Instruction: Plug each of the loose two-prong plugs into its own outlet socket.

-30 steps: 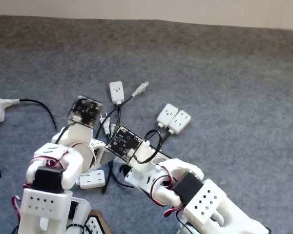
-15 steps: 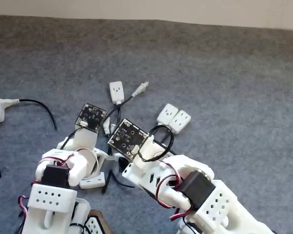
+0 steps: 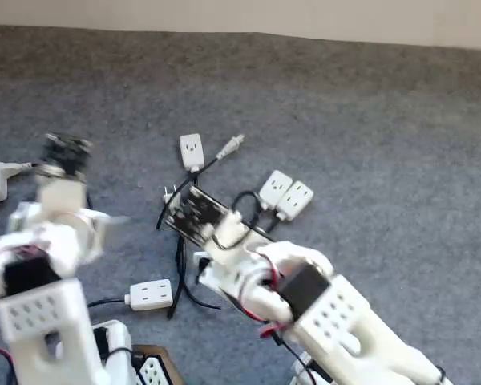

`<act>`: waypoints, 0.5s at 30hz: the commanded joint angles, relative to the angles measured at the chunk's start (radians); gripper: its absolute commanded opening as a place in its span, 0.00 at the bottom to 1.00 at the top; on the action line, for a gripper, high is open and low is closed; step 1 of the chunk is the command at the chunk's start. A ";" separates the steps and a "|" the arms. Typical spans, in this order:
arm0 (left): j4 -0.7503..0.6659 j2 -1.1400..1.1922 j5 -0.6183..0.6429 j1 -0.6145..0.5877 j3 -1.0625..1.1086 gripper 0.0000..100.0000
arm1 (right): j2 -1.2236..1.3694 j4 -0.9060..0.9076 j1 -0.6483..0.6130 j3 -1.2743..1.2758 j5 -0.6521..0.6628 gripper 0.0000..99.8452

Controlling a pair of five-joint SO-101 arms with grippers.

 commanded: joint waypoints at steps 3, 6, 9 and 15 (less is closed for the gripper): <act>0.081 0.545 -0.068 -0.260 -0.432 0.37 | 0.351 0.042 0.012 -0.318 0.046 0.01; 0.120 0.788 -0.120 -0.367 -0.644 0.37 | 0.486 0.128 0.002 -0.483 0.083 0.01; 0.118 0.978 -0.175 -0.450 -0.826 0.37 | 0.553 0.151 -0.071 -0.536 0.304 0.01; 0.115 1.270 -0.299 -0.522 -1.044 0.37 | 0.636 0.211 -0.216 -0.529 0.733 0.01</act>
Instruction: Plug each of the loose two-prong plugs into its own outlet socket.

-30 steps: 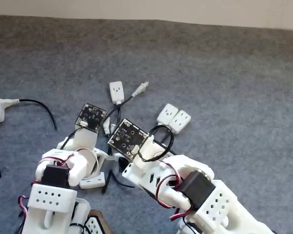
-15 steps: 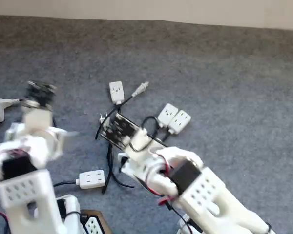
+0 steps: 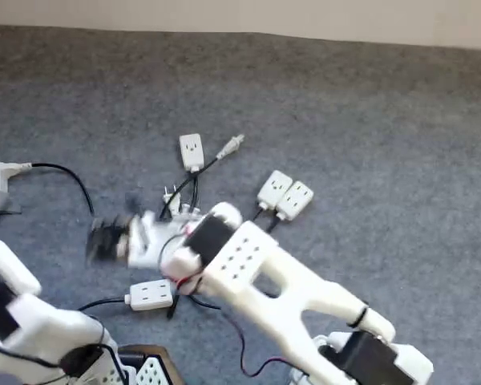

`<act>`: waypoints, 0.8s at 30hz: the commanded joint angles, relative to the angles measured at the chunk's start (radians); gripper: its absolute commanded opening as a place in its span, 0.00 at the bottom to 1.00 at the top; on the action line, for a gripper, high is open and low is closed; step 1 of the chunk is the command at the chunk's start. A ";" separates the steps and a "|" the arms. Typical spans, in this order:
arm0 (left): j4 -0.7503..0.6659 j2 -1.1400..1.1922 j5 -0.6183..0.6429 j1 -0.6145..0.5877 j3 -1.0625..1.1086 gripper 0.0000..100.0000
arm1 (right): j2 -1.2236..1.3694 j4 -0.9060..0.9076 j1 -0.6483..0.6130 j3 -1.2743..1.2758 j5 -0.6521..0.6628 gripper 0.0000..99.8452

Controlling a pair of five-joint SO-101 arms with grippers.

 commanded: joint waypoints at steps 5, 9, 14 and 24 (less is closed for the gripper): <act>0.002 0.311 -0.127 -0.067 -0.289 0.37 | 0.130 -0.059 -0.073 -0.068 0.351 0.01; 0.006 0.406 -0.144 -0.067 -0.389 0.37 | 0.156 -0.091 -0.096 -0.070 0.422 0.01; 0.002 0.478 -0.144 -0.059 -0.435 0.37 | 0.101 -0.090 -0.091 -0.070 0.528 0.01; 0.002 0.549 -0.144 -0.081 -0.513 0.37 | -0.090 -0.101 -0.131 -0.058 0.595 0.01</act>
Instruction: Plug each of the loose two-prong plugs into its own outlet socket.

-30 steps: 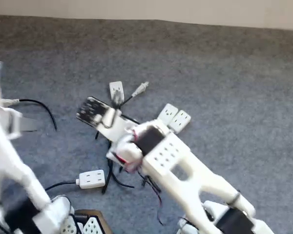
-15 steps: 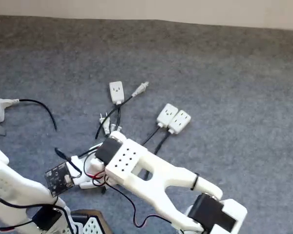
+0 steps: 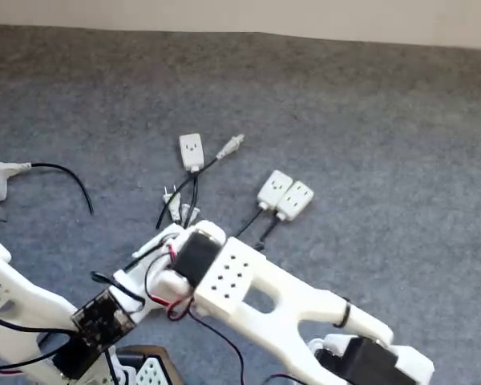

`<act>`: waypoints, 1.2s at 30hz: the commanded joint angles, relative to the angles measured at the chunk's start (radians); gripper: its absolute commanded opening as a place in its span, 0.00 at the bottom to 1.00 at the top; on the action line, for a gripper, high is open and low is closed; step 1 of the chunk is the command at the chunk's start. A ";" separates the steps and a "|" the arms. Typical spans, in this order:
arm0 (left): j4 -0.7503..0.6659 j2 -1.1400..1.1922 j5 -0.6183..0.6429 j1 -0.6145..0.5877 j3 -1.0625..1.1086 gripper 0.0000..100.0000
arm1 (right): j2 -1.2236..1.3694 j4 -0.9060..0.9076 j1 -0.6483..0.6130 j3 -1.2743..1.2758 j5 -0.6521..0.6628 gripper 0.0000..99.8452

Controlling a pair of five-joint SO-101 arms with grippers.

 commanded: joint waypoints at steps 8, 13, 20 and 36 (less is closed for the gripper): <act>-0.044 0.028 -0.009 -0.079 -0.045 0.37 | 0.058 -0.039 -0.038 -0.061 0.058 0.01; -0.048 0.028 -0.009 -0.084 -0.045 0.37 | 0.130 -0.091 -0.039 -0.054 0.009 0.01; -0.049 0.028 -0.009 -0.076 -0.045 0.37 | 0.163 -0.093 -0.039 -0.053 0.002 0.01; -0.048 0.028 -0.009 -0.084 -0.045 0.37 | 0.162 -0.031 -0.104 -0.053 -0.048 0.01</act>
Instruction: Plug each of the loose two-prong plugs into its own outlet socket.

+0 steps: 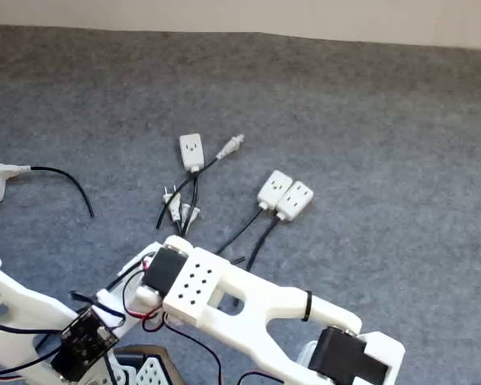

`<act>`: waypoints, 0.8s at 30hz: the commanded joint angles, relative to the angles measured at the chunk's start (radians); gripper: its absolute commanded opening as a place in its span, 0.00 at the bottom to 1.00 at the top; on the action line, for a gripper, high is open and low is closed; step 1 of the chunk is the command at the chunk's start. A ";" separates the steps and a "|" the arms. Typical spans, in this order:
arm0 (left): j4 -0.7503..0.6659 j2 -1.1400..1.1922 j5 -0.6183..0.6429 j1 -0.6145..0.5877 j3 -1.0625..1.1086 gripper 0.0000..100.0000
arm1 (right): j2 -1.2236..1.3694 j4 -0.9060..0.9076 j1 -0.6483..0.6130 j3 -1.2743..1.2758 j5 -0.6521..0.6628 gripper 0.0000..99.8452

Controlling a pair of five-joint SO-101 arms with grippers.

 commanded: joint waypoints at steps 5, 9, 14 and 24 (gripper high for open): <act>-0.009 -0.005 -0.006 -0.007 -0.030 0.37 | -0.012 0.073 -0.031 -0.062 -0.002 0.01; -0.009 -0.005 -0.006 -0.008 -0.030 0.37 | -0.012 0.071 -0.039 -0.061 0.000 0.01; -0.005 -0.005 -0.006 -0.008 -0.030 0.37 | -0.010 0.035 -0.042 -0.064 0.002 0.01; -0.009 -0.004 -0.006 -0.008 -0.028 0.37 | -0.001 0.145 -0.042 -0.183 0.180 0.01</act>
